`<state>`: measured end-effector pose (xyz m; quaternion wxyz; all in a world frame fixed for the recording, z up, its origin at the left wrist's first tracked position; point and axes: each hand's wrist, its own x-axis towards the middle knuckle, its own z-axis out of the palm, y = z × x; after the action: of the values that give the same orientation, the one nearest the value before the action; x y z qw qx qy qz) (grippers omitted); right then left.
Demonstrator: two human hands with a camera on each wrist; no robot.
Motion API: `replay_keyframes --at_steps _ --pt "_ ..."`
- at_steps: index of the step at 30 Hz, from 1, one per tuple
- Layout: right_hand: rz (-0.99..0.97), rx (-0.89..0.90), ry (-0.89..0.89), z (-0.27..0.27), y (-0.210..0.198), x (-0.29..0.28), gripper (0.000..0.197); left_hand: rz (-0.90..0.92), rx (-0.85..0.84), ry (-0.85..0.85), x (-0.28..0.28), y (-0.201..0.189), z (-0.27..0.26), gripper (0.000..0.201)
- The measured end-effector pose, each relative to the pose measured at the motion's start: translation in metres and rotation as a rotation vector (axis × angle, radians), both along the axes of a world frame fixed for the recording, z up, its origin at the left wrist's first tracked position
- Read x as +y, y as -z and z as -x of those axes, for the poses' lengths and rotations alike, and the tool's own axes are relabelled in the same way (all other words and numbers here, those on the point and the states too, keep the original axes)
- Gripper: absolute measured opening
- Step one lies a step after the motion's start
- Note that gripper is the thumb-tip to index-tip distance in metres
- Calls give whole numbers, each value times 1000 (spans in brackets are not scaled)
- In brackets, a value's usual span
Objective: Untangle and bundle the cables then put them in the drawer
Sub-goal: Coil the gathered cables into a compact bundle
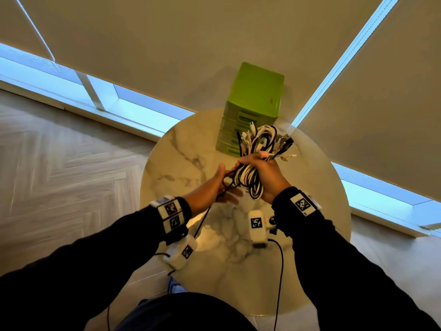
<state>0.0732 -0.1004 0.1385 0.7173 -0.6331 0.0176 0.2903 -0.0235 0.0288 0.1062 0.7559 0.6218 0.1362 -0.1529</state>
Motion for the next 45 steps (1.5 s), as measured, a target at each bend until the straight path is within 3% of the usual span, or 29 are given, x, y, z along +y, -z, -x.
replay_keyframes --at_steps 2,6,9,18,23,26,30,33,35,38,41,45 --pt "-45 24 0 -3 -3 -2 5 -36 -35 46 -1 11 9 64" --pt "-184 103 -26 2 -10 2 21 -123 -78 41 1 15 8 67" --pt "-296 201 -52 8 -12 8 16 -205 -120 31 1 13 5 60" --pt "-368 286 -130 5 -19 0 19 -285 -187 62 4 10 4 48" --pt "-251 188 -229 -1 -19 -7 11 -430 -229 129 21 20 4 51" --pt "-91 64 -259 -5 -21 -19 9 -462 -125 161 44 18 2 52" --pt "136 -119 -300 -6 -23 -33 10 -487 -62 -72 68 8 -4 48" --pt "249 -216 -296 -2 -17 -32 10 -357 -61 -242 71 5 -15 45" --pt "304 -270 -238 2 -9 -27 8 -125 -54 -283 57 2 -24 35" --pt "326 -356 -175 9 0 -13 22 203 -42 -387 23 -10 -35 28" --pt "260 -483 -164 16 0 -1 37 356 -26 -491 2 -20 -46 42" --pt "366 -639 -194 16 2 4 45 512 -8 -469 -6 -33 -54 58"
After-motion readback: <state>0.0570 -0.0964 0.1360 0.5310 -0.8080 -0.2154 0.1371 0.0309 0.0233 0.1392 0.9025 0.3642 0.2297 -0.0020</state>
